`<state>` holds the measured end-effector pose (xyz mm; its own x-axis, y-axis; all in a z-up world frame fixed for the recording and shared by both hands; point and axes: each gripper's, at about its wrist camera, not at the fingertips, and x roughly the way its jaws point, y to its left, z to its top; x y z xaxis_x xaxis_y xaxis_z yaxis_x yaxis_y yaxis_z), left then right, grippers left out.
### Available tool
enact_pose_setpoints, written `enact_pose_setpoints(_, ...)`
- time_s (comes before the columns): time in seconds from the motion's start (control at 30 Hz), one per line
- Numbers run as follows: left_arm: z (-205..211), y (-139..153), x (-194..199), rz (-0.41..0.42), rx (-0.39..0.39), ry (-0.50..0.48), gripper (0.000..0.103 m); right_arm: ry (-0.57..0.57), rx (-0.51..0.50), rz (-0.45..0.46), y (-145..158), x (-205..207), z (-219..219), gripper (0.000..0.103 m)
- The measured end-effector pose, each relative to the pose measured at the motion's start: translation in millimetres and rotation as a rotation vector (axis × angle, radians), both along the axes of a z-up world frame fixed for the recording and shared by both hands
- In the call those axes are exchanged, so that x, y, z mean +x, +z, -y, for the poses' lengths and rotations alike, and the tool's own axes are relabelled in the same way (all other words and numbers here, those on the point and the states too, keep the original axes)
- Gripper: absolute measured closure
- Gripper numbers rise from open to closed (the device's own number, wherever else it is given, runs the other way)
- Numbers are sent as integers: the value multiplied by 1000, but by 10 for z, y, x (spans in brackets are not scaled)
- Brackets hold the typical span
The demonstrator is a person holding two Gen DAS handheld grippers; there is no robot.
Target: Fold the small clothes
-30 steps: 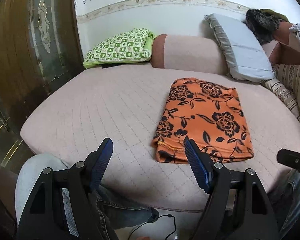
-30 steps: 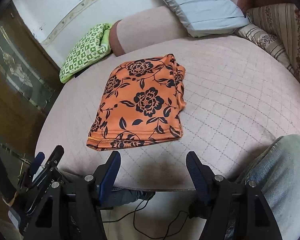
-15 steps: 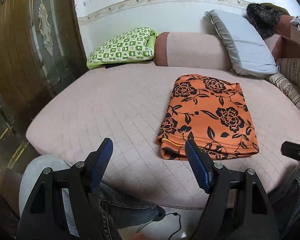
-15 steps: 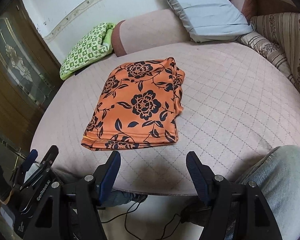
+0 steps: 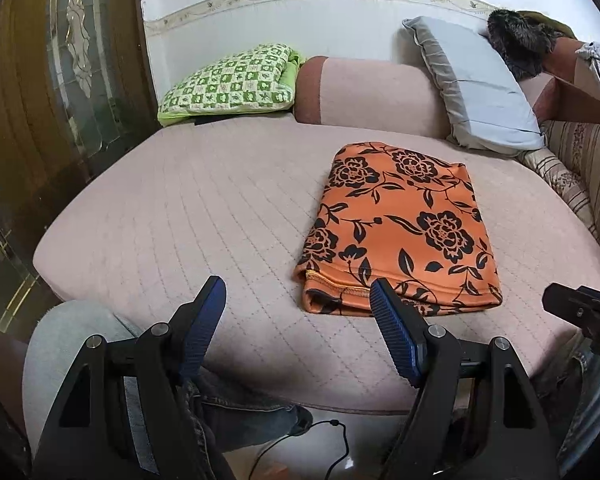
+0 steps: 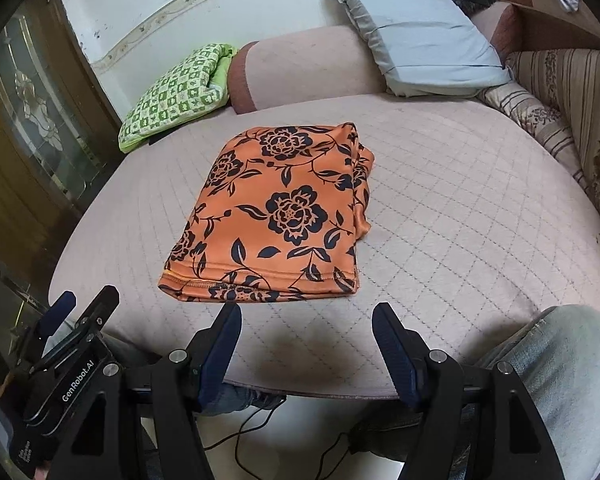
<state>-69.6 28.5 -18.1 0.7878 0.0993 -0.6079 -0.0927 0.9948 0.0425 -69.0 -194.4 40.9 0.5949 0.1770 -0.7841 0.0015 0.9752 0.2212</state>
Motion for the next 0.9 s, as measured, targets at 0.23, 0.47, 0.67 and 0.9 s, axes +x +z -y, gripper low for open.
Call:
enact_pose_setpoints(0.23, 1, 37, -31, 24, 3, -1, 28, 8, -26, 14, -4, -8, -76, 36)
enact_pose_setpoints(0.47, 50, 42, -34, 31, 39, 5, 28, 23, -50, 31, 55, -24, -151, 36)
enact_pose_setpoints(0.67, 73, 39, -36, 27, 49, 0, 28, 8, -84, 46, 88, -46, -149, 36)
enact_pose_setpoints(0.9, 72, 1, 36, -23, 36, -1, 28, -10, -72, 44, 123, -18, -77, 36)
